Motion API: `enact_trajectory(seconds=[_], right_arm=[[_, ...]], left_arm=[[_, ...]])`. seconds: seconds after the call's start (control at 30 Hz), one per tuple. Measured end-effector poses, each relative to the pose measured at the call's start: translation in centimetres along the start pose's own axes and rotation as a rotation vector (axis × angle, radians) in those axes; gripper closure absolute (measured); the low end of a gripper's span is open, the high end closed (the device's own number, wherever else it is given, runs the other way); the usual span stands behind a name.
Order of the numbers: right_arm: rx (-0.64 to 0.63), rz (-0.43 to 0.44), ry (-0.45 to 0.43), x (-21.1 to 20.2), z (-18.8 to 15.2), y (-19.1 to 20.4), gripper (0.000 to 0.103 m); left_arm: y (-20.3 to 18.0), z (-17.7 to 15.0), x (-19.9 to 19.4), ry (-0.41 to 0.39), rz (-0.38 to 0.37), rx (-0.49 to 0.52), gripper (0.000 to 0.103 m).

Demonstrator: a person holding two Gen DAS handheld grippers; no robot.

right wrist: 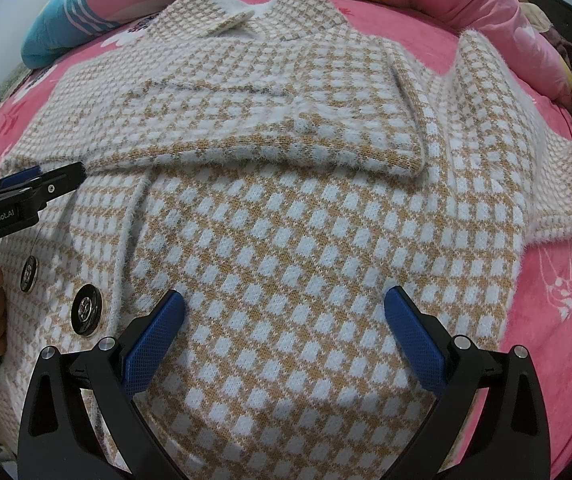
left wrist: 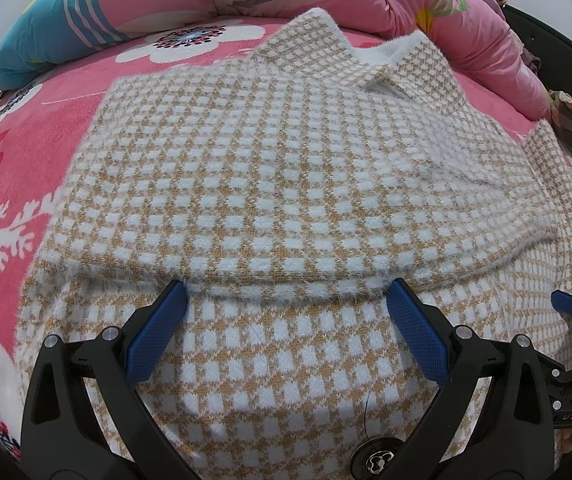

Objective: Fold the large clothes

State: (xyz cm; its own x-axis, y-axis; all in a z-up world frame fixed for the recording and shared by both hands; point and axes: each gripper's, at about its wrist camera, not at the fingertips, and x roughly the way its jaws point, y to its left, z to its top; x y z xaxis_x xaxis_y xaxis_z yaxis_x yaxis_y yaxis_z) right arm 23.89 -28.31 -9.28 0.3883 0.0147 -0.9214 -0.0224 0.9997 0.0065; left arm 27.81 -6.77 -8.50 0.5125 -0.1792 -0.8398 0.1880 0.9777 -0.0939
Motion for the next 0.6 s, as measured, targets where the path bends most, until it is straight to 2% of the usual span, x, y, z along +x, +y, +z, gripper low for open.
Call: enact_trajectory(seconds=[0.6], right_arm=[[0.000, -0.001, 0.001, 0.03, 0.04, 0.05, 0.006]], left_arm=[[0.09, -0.04, -0.03, -0.001, -0.002, 0.001, 0.006]])
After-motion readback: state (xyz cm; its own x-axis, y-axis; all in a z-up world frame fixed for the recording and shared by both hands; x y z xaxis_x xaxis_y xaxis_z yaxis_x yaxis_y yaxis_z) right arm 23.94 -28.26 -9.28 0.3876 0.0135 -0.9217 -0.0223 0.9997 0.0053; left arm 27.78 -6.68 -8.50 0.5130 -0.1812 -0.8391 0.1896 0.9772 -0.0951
